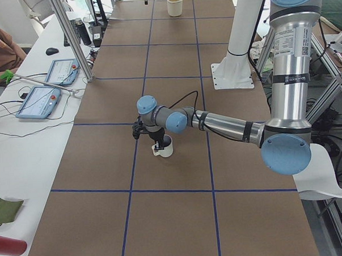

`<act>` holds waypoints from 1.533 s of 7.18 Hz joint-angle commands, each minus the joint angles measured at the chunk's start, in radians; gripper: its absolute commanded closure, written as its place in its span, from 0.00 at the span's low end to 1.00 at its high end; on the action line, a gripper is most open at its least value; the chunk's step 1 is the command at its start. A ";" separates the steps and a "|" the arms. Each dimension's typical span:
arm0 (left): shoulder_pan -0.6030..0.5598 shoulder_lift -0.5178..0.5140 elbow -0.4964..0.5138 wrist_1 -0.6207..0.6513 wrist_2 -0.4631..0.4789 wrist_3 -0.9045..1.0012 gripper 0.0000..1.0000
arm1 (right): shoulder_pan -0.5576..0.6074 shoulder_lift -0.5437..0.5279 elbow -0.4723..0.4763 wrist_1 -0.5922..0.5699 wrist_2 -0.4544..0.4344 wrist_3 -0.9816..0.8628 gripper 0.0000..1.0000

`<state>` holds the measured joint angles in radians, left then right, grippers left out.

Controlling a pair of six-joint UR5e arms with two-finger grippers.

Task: Left arm hands cup to right arm to dump lemon

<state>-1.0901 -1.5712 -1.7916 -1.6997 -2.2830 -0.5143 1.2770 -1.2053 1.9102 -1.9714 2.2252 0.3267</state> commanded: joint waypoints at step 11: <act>-0.398 -0.190 0.340 -0.135 0.037 0.439 0.00 | 0.166 -0.317 -0.154 0.259 0.091 -0.394 0.00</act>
<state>-1.4805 -1.7742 -1.4585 -1.7789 -2.2873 -0.0728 1.4352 -1.4582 1.7802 -1.7914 2.3144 -0.0694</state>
